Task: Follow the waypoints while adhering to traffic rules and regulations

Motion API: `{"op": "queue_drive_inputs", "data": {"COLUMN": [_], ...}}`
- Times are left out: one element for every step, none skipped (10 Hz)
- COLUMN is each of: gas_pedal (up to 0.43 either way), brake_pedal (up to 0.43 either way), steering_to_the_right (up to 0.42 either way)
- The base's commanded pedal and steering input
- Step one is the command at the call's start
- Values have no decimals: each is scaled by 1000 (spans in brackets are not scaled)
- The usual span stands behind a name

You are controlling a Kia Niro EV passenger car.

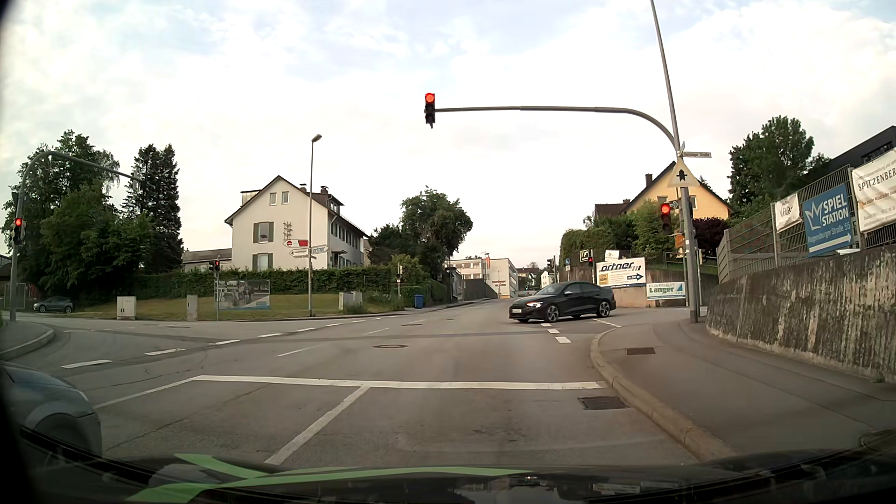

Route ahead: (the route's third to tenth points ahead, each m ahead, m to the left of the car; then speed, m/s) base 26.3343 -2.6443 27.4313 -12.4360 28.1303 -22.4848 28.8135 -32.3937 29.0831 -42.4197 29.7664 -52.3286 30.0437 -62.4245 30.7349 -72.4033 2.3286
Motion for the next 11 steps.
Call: {"op": "queue_drive_inputs", "data": {"gas_pedal": [8,39,47,59,59,59,59,59,59,59,59], "brake_pedal": [0,0,0,0,0,0,0,0,0,0,0], "steering_to_the_right": [3,3,3,3,3,3,3,3,3,3,3]}}
